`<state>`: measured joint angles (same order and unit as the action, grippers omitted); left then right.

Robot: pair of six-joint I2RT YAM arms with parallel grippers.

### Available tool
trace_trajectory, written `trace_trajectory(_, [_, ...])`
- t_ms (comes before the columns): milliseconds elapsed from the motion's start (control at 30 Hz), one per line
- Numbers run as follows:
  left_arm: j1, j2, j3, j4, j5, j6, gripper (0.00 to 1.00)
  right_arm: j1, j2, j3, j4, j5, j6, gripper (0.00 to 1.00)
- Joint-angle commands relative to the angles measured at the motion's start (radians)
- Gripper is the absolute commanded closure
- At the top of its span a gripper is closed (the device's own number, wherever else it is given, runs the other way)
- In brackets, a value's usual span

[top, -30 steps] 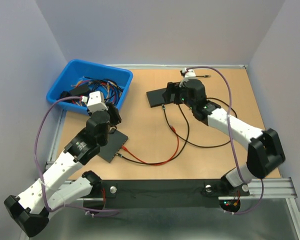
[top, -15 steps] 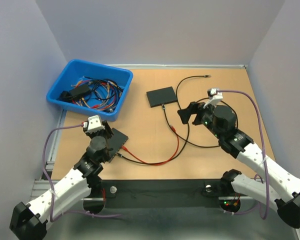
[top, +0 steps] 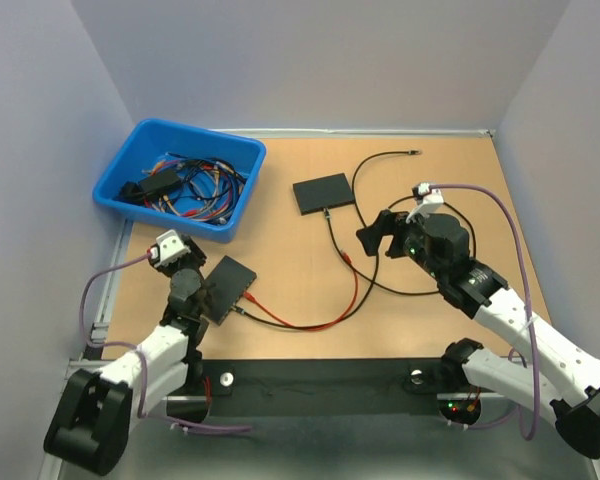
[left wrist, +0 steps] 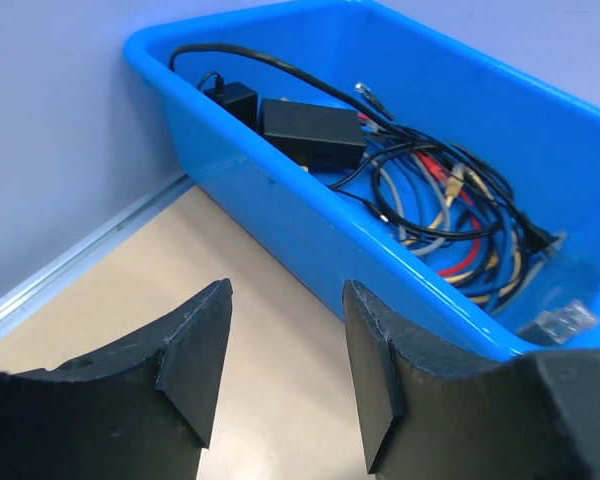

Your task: Insert the plug into the switch port

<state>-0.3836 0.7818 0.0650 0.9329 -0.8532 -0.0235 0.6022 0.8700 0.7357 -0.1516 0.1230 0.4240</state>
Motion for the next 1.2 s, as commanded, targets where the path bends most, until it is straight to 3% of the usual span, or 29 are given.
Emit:
trace_trajectory(0, [0.064, 0.166, -0.001, 0.358, 0.06, 0.028, 0.4, 0.002, -0.025, -0.015, 0.004, -0.005, 0.007, 0.0])
trace_trajectory(133, [0.127, 0.325, 0.009, 0.519, 0.13, -0.006, 0.39, 0.002, -0.028, -0.016, -0.009, 0.001, 0.001, 0.0])
trace_trajectory(400, [0.242, 0.46, 0.085, 0.569, 0.351, 0.017, 0.4, 0.002, -0.026, -0.033, -0.022, 0.036, -0.005, 0.0])
trace_trajectory(533, [0.294, 0.571, 0.082, 0.691, 0.423, 0.013, 0.41, 0.002, -0.009, -0.038, -0.019, 0.046, 0.019, 0.0])
trace_trajectory(633, [0.31, 0.609, 0.105, 0.663, 0.494, 0.019, 0.41, 0.002, 0.001, -0.039, -0.022, 0.055, 0.025, 0.0])
trace_trajectory(700, [0.311, 0.66, 0.096, 0.754, 0.505, 0.023, 0.42, 0.002, 0.001, -0.036, -0.022, 0.055, 0.025, 0.0])
trace_trajectory(867, [0.311, 0.674, 0.124, 0.716, 0.559, 0.068, 0.42, 0.004, 0.0, -0.025, -0.023, -0.08, -0.01, 0.0])
trace_trajectory(1000, [0.308, 0.668, 0.128, 0.695, 0.471, 0.034, 0.46, 0.004, 0.004, -0.05, -0.023, -0.2, 0.074, 0.0])
trace_trajectory(1033, [0.308, 0.672, 0.133, 0.693, 0.476, 0.034, 0.05, 0.004, 0.004, -0.055, -0.023, -0.198, 0.097, 0.0])
trace_trajectory(1167, [0.292, 0.674, 0.168, 0.626, 0.502, 0.062, 0.01, 0.004, -0.014, -0.091, -0.022, -0.241, 0.163, 0.0])
